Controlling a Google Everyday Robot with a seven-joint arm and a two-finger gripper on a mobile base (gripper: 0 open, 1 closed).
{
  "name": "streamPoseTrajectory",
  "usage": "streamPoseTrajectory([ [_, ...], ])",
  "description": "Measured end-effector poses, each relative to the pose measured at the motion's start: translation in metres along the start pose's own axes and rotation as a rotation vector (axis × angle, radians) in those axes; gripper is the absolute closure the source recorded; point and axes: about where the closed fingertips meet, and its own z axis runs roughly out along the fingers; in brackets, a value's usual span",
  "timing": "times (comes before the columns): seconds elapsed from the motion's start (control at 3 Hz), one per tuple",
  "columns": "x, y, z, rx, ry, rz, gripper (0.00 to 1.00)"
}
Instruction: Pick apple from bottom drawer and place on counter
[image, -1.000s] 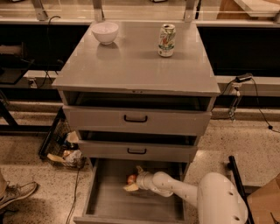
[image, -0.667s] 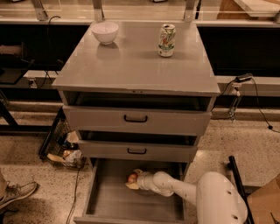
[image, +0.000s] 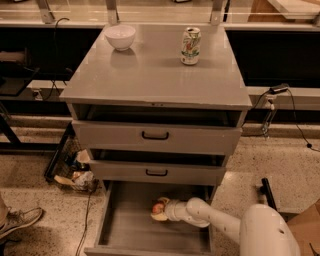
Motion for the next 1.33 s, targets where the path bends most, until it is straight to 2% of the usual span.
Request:
streamPoseTrajectory([
  [0.33,-0.03,0.017,-0.055,-0.073,-0.122,-0.052,1.0],
  [0.67,-0.053,0.011,-0.137,-0.069,-0.277,-0.107,1.0],
  [1.0,-0.049,0.027,-0.175,-0.121,-0.341,-0.115,1.0],
  [1.33,-0.049,0.027,-0.175,-0.121,-0.341,-0.115,1.0],
])
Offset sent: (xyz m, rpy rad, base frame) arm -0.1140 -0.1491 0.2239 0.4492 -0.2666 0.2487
